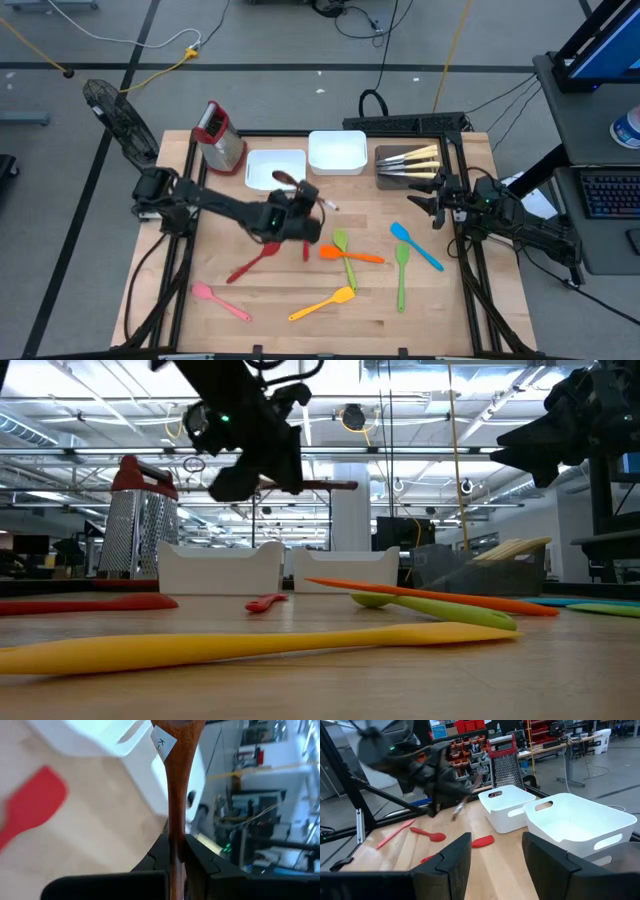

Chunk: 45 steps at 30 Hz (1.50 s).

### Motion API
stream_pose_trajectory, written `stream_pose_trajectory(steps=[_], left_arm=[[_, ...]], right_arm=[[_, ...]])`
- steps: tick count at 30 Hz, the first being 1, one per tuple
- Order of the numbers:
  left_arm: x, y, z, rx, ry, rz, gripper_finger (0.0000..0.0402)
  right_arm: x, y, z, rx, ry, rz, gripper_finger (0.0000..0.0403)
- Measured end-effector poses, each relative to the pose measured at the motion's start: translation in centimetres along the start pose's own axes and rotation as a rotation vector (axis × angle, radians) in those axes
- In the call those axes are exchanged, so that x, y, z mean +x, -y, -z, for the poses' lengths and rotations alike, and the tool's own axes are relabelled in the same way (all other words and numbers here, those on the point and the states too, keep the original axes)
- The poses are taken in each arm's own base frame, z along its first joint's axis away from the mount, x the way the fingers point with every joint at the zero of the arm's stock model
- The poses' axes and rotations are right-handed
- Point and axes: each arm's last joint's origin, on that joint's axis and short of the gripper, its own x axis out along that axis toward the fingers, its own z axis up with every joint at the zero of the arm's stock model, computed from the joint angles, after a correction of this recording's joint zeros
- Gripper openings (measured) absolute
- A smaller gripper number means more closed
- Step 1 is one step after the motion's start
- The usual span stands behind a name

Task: Pick & Place Kitchen Items
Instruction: Put the wooden serving spoon into the left white bin

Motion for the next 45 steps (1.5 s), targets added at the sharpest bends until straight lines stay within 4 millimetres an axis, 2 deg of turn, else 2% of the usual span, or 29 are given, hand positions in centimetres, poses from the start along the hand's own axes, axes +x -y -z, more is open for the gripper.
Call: stream_pose_trajectory(steps=[10, 18, 22, 28, 36, 39, 45], left_arm=[[5.9, 3.8, -3.1, -0.143, -0.014, -0.021, 0.0019], [8.3, 4.9, -5.2, -0.277, -0.040, -0.091, 0.0019], [8.6, 4.7, -5.7, -0.308, -0.013, -0.121, 0.0019], [7.4, 4.7, -7.3, -0.306, -0.007, -0.268, 0.0019], [6.0, 6.3, -10.3, -0.312, 0.052, -0.293, 0.0019], [6.0, 6.6, -10.6, -0.323, 0.051, -0.283, 0.0019], [6.6, 5.9, -10.2, -0.312, 0.034, -0.333, 0.0019]], right_arm=[[0.0, 0.0, 0.0, 0.005, 0.000, 0.000, 0.0171], [0.0, 0.0, 0.0, 0.005, 0.000, 0.000, 0.0171], [0.0, 0.0, 0.0, 0.005, 0.000, 0.000, 0.0171], [0.0, 0.0, 0.0, 0.006, 0.000, 0.000, 0.0171], [0.0, 0.0, 0.1, 0.036, -0.014, 0.003, 0.0171], [0.0, 0.1, 0.4, 0.038, -0.041, 0.010, 0.0171], [0.0, 0.1, 0.4, 0.038, -0.043, 0.010, 0.0171]])
